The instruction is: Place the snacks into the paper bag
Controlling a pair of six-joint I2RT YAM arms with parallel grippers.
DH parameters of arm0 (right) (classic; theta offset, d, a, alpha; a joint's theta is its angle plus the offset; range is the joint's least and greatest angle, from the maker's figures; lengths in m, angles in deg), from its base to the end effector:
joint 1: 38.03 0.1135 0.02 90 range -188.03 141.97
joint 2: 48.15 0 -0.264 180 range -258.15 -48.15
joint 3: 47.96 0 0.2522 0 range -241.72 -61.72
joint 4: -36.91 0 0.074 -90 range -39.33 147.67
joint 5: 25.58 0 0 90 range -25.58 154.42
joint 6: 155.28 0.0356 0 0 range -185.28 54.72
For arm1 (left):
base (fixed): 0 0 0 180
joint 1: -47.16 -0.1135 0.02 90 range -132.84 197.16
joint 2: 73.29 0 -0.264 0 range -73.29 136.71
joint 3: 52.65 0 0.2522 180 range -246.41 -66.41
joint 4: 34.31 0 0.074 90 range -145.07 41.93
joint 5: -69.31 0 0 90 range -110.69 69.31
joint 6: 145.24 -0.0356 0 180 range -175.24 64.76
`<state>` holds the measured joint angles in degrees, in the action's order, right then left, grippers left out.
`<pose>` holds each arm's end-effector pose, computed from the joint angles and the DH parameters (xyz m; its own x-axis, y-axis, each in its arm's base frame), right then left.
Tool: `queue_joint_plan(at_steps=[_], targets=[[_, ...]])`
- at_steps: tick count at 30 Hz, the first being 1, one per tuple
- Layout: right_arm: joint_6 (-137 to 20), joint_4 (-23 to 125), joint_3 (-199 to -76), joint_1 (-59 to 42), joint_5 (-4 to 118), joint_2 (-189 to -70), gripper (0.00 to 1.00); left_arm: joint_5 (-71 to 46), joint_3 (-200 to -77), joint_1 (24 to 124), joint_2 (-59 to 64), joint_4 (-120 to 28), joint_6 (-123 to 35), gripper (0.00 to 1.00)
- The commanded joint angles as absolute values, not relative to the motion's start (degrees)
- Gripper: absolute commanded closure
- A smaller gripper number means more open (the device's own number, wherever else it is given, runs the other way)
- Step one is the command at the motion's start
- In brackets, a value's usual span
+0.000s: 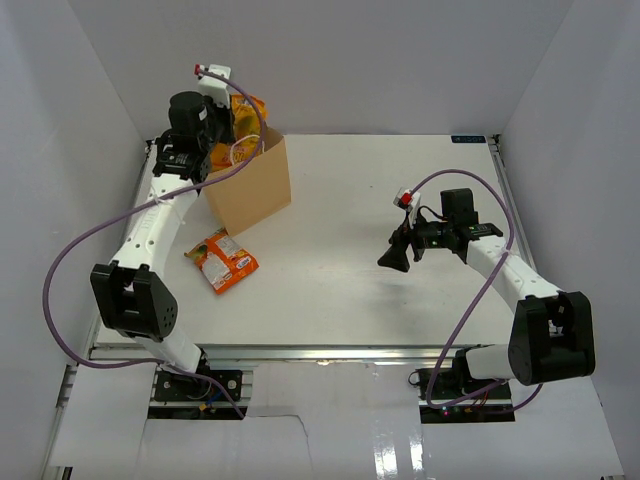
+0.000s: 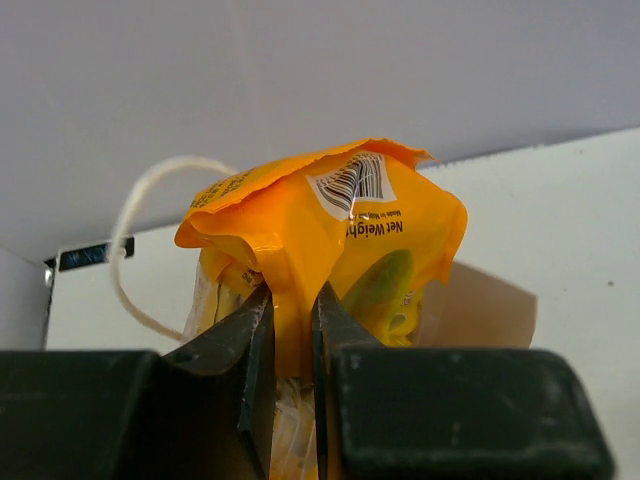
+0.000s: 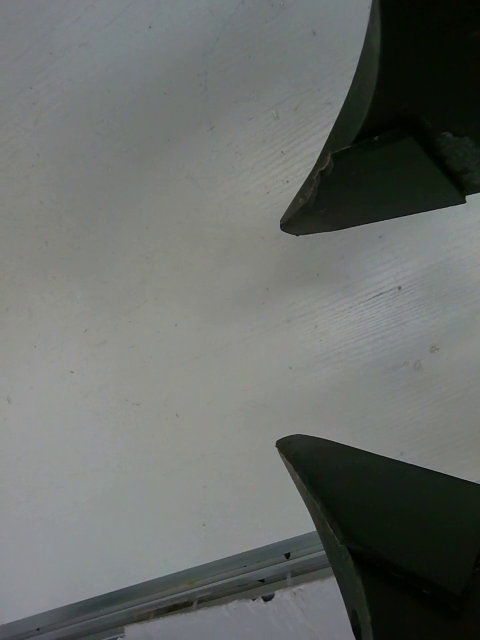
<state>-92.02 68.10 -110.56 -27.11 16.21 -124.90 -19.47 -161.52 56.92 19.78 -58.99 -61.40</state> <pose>0.2628 0.0777 0.2393 -0.3354 -0.3701 -0.8663 -0.8865 0.4351 0.1574 0.3794 -0.0660 0.4289 -0.1308 0.1314 -0.9827 0.2054 0.9733 0.1028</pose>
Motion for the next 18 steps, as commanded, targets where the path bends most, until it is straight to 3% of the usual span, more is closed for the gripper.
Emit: queue_joint_plan(at_steps=[1, 2, 6, 7, 10, 14, 18], targets=[[-91.6, 66.5, -109.9, -27.2, 14.4, -124.0, 0.14, -19.0, -159.4, 57.0, 10.7, -50.7, -61.5, 0.94], [-91.6, 66.6, -110.0, -27.2, 14.3, -124.2, 0.13, -19.0, -158.6, 57.0, 10.2, -50.5, -61.0, 0.81], [-91.6, 66.8, -110.2, -27.2, 14.1, -124.5, 0.13, -18.9, -156.7, 57.0, 8.5, -50.3, -59.5, 0.49], [-91.6, 66.9, -110.1, -27.2, 14.0, -124.5, 0.13, -18.8, -156.7, 57.0, 8.3, -50.4, -59.1, 0.31], [-91.7, 67.2, -110.1, -27.1, 13.8, -124.7, 0.13, -19.5, -157.5, 57.0, 7.0, -50.9, -57.6, 0.08], [-92.0, 67.5, -110.1, -27.1, 13.5, -124.7, 0.13, -23.6, -159.5, 56.9, 4.3, -53.5, -55.0, 0.02], [-92.3, 68.2, -110.4, -27.0, 13.2, -125.0, 0.13, -32.8, -156.6, 56.9, -2.9, -60.5, -46.9, 0.02]])
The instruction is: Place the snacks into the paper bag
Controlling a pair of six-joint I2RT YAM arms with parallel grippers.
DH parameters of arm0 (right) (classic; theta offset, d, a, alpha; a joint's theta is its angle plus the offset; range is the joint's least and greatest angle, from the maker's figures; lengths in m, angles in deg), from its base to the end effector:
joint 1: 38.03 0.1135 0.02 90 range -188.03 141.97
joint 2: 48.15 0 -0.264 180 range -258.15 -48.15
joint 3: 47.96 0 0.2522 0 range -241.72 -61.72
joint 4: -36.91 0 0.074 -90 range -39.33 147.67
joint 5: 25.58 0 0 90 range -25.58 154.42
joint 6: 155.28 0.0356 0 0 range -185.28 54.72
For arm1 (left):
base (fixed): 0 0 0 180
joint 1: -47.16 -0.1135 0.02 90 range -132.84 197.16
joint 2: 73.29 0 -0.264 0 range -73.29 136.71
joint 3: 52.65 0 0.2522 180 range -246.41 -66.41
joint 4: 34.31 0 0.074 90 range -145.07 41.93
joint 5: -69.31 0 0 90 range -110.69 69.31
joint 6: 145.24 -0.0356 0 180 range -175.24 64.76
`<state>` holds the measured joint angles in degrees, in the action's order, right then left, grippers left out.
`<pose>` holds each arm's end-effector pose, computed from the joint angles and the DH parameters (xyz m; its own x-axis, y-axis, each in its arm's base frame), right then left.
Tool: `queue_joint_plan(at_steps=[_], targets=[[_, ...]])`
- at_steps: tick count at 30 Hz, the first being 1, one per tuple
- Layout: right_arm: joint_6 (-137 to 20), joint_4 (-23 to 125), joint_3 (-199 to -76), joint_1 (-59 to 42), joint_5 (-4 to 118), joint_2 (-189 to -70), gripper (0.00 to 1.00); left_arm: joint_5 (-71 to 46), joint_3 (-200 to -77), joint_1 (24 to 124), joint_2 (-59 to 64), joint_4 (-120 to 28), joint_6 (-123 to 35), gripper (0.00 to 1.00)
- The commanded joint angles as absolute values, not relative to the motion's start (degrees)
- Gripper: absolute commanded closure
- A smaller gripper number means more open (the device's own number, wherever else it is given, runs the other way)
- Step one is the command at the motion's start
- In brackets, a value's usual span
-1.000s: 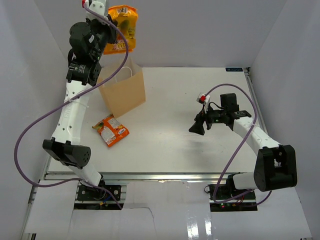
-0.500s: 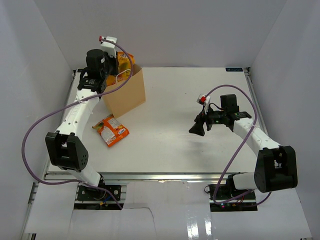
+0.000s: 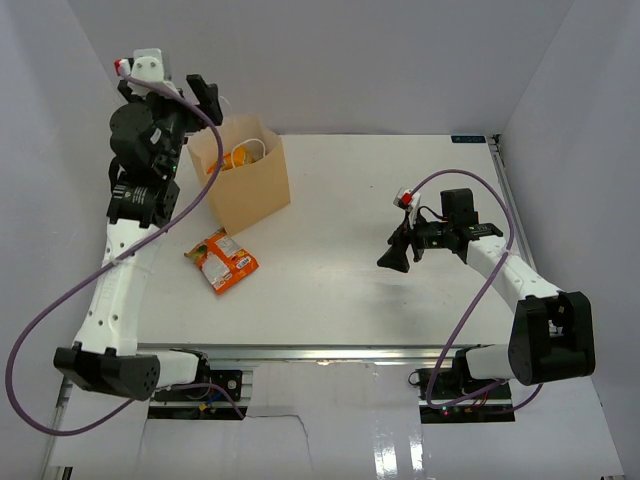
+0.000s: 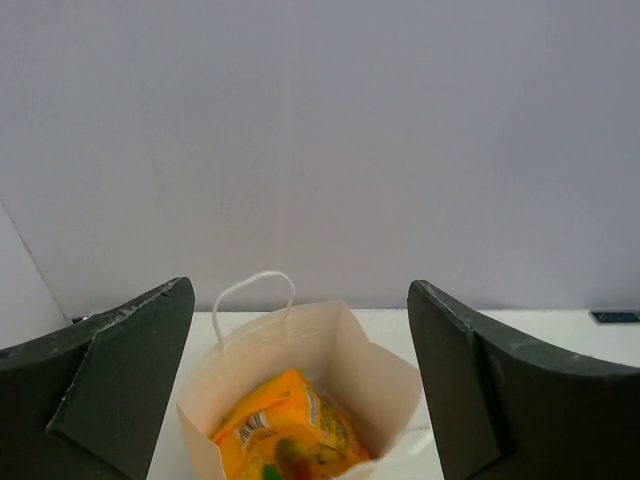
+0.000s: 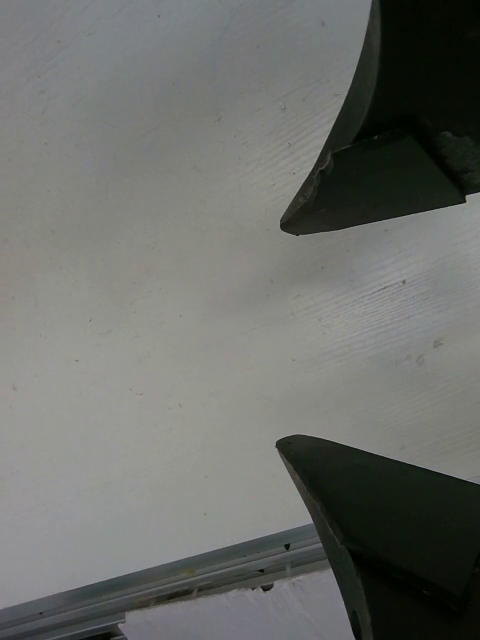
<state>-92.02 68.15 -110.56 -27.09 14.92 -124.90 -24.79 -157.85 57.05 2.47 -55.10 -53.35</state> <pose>0.2622 0.0782 0.2397 -0.3329 -0.3620 -0.8707 -0.8928 0.4182 0.1675 0.2792 -0.0461 0.5098 0.1447 -0.0586 -0.9877 0.1065 0.9934 -0.0434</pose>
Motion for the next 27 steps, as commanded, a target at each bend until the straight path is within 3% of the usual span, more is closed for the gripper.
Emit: queue_joint_plan(at_steps=[1, 5, 12, 17, 27], targets=[[-92.3, 68.6, -110.5, -27.0, 13.3, -125.1, 0.13, -35.0, -154.8, 56.8, -4.8, -64.2, -41.8, 0.02], [-92.7, 68.9, -110.7, -27.0, 14.3, -125.3, 0.11, -42.8, -141.1, 55.9, -16.4, -73.8, -25.1, 0.04], [-92.8, 69.6, -111.5, -27.0, 15.6, -126.5, 0.1, -41.8, -117.4, 54.6, -28.1, -85.6, -2.0, 0.03], [-93.0, 69.8, -111.5, -27.0, 15.9, -127.0, 0.09, -30.8, -110.3, 51.2, -19.2, -86.0, 1.4, 0.02], [-93.1, 69.9, -110.2, -27.0, 17.0, -125.9, 0.08, -28.0, -111.2, 45.2, -4.6, -83.9, -5.6, 0.02]])
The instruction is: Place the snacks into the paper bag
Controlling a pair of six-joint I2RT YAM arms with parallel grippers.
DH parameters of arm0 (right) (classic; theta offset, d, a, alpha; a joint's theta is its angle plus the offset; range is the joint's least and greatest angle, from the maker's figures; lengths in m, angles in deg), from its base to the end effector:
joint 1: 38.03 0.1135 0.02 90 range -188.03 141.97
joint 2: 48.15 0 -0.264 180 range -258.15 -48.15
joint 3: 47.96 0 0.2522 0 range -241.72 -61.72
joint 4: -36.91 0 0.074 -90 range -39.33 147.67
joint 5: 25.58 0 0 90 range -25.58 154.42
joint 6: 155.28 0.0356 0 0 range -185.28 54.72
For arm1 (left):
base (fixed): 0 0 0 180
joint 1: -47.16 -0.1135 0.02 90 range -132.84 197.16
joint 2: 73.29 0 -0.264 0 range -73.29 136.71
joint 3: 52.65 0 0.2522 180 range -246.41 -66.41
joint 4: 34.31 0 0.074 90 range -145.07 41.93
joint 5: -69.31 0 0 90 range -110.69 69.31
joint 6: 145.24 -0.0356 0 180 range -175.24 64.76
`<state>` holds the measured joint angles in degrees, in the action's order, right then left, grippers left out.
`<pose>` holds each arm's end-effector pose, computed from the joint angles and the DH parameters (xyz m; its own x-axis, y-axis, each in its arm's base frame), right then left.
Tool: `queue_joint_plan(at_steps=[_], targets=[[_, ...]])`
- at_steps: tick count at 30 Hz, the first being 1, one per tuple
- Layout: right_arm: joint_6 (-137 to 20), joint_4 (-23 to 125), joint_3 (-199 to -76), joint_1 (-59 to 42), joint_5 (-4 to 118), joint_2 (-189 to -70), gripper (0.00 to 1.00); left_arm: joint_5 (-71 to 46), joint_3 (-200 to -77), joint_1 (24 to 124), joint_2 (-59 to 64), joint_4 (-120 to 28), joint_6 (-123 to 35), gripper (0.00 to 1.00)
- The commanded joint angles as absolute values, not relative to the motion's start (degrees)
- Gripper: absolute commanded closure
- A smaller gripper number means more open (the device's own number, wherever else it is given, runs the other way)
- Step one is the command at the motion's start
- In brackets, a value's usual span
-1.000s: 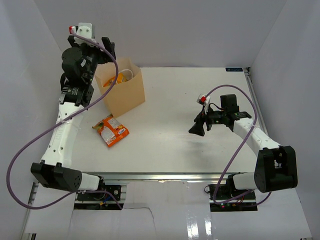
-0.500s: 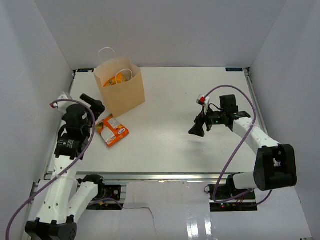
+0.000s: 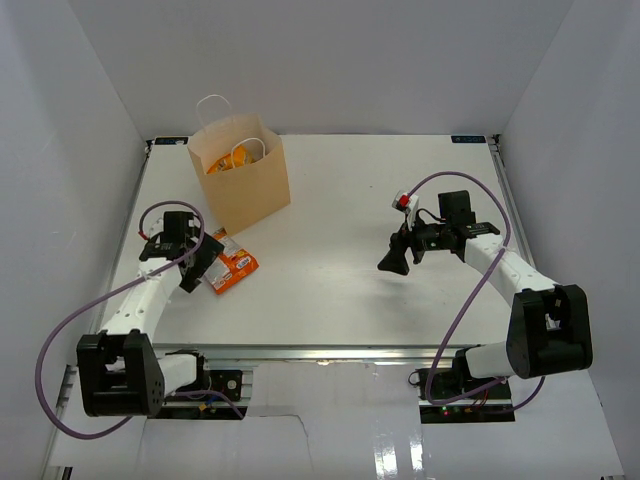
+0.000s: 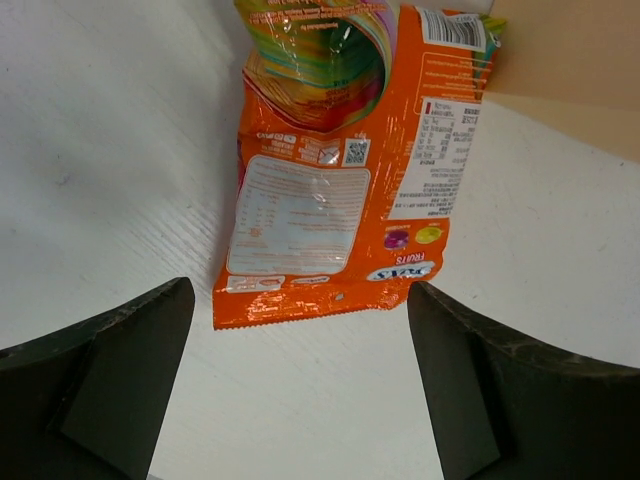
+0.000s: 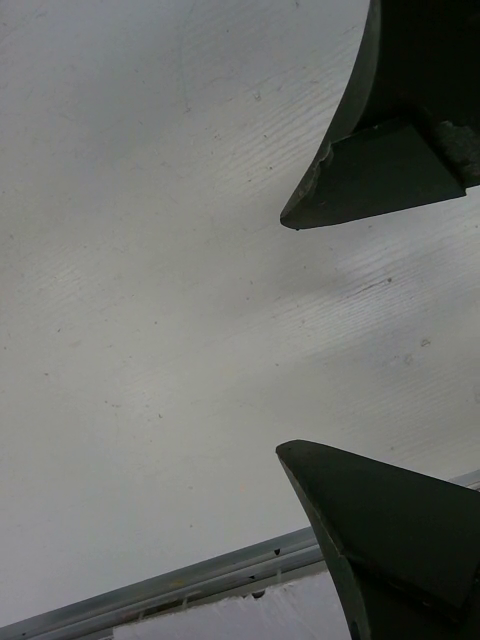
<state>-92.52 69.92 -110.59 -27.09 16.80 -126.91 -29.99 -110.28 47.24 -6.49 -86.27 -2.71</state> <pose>0.2649 0.0780 0.2283 -0.3845 -0.3886 -0.8374 -0.8755 0.4412 0.1973 0.2177 0.0054 0.2204 -0.4719 -0.7826 -0.4060 -0.7417 0.6014 -0.2971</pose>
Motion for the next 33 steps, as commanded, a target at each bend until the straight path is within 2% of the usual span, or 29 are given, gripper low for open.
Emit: queue_joint_plan(at_steps=[1, 6, 14, 19, 20, 25, 31, 33], targets=[[-93.1, 69.9, -110.2, -27.0, 17.1, -125.9, 0.08, -27.7, -111.1, 44.5, -3.3, -83.8, -6.3, 0.02], [-93.1, 69.9, -110.1, -27.0, 17.7, -125.6, 0.08, -25.1, -108.9, 42.1, 2.3, -78.7, -9.0, 0.05], [-93.1, 70.2, -110.2, -27.0, 17.3, -125.9, 0.08, -20.8, -109.3, 40.7, 7.5, -71.4, -14.6, 0.19], [-93.1, 70.3, -110.2, -27.0, 17.2, -125.8, 0.08, -18.7, -107.6, 38.9, 6.8, -70.1, -15.3, 0.42], [-93.1, 70.3, -110.2, -27.0, 17.3, -125.8, 0.08, -18.1, -106.6, 38.5, 6.2, -69.9, -15.1, 0.49], [-93.1, 70.2, -110.2, -27.0, 17.0, -125.8, 0.08, -15.2, -102.9, 35.9, 4.1, -68.0, -15.1, 0.63], [-93.1, 70.3, -110.2, -27.0, 16.9, -125.8, 0.08, -9.4, -101.6, 33.9, -0.4, -67.0, -18.4, 0.99], [-93.0, 70.3, -110.2, -27.0, 16.8, -125.8, 0.08, -7.8, -102.8, 33.8, -2.7, -67.6, -20.3, 1.0]])
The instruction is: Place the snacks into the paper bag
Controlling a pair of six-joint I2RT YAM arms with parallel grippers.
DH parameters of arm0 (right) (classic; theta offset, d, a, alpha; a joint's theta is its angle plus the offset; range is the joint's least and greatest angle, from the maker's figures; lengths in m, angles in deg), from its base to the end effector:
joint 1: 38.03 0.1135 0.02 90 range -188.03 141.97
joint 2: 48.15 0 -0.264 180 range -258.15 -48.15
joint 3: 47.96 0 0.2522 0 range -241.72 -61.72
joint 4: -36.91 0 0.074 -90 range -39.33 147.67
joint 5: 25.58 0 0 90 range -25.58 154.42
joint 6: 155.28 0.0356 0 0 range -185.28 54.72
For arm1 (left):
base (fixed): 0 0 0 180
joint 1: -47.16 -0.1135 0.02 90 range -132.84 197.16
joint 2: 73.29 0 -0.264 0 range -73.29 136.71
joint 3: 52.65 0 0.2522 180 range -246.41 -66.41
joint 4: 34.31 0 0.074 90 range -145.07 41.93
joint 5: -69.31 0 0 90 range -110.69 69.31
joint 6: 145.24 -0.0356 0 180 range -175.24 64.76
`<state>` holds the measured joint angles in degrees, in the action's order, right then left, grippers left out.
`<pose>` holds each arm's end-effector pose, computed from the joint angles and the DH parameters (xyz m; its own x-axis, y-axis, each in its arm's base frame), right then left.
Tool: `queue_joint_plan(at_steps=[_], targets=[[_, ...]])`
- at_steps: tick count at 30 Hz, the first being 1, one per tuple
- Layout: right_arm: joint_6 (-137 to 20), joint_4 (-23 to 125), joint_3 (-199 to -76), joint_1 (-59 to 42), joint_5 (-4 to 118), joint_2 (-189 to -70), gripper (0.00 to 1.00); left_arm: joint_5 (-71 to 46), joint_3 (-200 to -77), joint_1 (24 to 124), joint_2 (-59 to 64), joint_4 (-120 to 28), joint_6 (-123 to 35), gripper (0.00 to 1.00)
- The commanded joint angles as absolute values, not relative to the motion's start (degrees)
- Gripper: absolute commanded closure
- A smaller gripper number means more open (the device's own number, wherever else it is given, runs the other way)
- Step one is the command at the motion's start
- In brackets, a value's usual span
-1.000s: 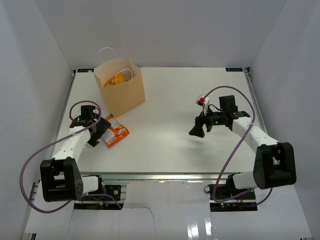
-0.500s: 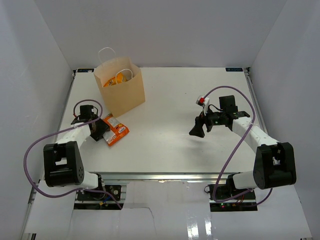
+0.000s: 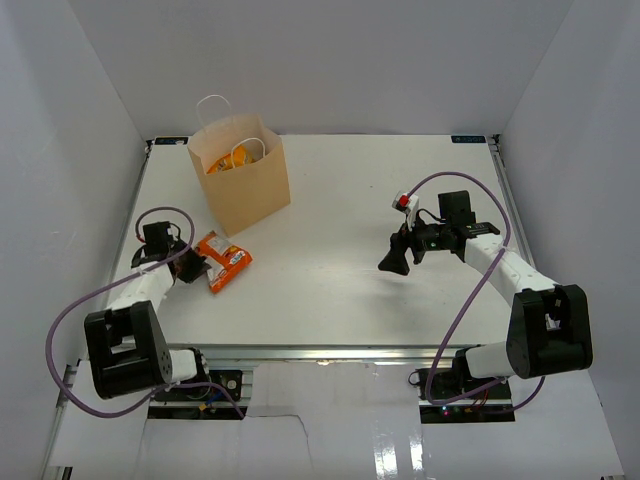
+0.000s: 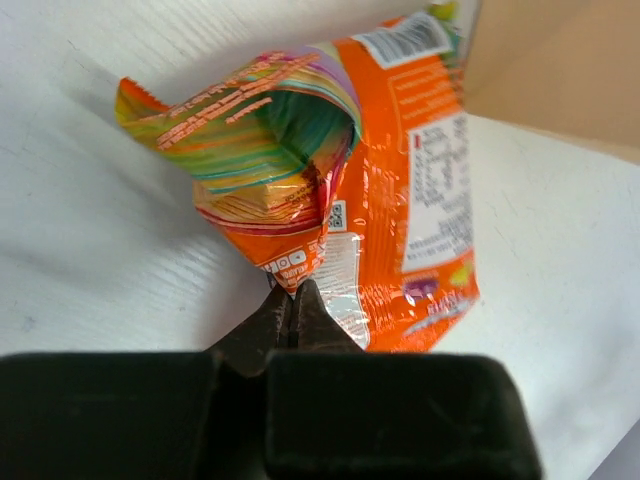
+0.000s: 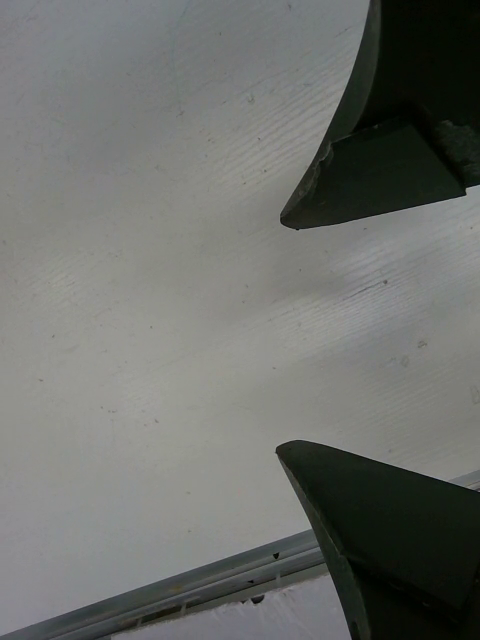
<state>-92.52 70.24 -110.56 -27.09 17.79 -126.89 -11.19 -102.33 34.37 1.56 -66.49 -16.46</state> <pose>0.2648 0.0775 0.2275 -0.3915 -0.3958 -0.8307 -0.8698 0.4537 0.1938 0.2335 0.0470 0.1692 -0.5577 -0.7601 -0.3335 -0.6168 0.6484 -0.4462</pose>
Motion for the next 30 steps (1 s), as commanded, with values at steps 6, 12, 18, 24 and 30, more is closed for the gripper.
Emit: queue_joint_plan(at_steps=[6, 12, 18, 24, 30], targets=[[-93.1, 70.4, -110.5, -27.0, 16.3, -126.0, 0.08, -13.7, -106.0, 33.8, -12.9, -71.5, -21.5, 1.0], [-93.3, 70.8, -110.9, -27.0, 15.9, -126.3, 0.08, -19.0, -108.9, 33.7, -19.8, -71.5, -18.7, 1.0], [-93.2, 70.8, -110.9, -27.0, 15.7, -126.3, 0.08, -22.5, -114.9, 33.6, -21.6, -71.2, -18.8, 1.0], [-93.4, 70.7, -110.7, -27.0, 15.7, -126.2, 0.08, -23.4, -129.6, 33.5, -20.5, -71.1, -20.0, 1.0], [-93.3, 70.5, -110.8, -27.0, 15.5, -126.7, 0.07, -16.1, -146.0, 33.5, -14.1, -69.4, -25.7, 1.0]])
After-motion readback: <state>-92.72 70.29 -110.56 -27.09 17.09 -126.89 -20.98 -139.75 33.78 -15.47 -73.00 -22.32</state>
